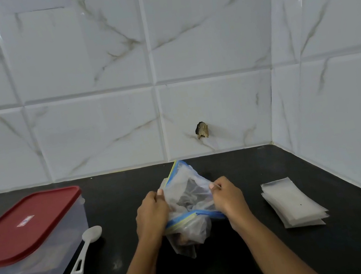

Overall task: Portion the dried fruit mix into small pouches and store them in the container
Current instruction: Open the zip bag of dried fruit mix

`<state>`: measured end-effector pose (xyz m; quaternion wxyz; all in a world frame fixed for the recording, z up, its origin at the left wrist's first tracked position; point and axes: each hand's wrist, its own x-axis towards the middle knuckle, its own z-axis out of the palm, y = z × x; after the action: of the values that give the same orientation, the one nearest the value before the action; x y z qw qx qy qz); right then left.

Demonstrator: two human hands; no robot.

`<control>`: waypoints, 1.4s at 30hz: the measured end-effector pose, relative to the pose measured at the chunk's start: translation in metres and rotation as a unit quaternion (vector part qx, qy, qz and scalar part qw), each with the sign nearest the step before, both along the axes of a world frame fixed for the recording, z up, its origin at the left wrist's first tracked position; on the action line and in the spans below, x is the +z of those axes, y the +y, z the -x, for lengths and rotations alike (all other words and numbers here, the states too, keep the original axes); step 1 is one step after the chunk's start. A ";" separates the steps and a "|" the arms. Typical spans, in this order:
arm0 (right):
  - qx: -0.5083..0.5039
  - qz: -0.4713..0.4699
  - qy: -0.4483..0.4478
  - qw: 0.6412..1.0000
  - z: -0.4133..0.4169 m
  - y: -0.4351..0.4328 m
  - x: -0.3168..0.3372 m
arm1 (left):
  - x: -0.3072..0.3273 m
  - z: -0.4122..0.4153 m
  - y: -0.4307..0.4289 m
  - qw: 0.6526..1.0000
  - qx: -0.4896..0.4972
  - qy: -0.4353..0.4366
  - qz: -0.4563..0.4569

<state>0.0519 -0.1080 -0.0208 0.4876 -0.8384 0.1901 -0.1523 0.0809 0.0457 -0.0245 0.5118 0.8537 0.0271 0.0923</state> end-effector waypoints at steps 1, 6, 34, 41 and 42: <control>-0.003 -0.032 -0.004 0.999 -0.002 -0.002 -0.001 | 0.001 0.000 -0.001 0.997 -0.008 0.016 0.077; 0.032 -0.430 0.000 0.902 -0.001 -0.005 0.002 | 0.012 0.003 0.003 0.891 -0.089 0.160 0.416; 0.083 -0.577 -0.015 0.812 0.008 0.000 0.015 | 0.011 0.006 0.006 0.806 -0.119 0.253 0.521; 0.024 -0.047 0.047 0.998 0.008 0.001 0.022 | -0.004 -0.008 0.006 0.755 -0.153 0.264 0.581; 0.011 0.019 0.048 0.999 0.009 0.001 0.024 | -0.003 -0.007 0.005 0.752 -0.159 0.266 0.581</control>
<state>0.0424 -0.1067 0.0030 0.4635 -0.8559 0.2014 -0.1098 0.0883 0.0504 -0.0274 0.8889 0.3737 0.0742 -0.2544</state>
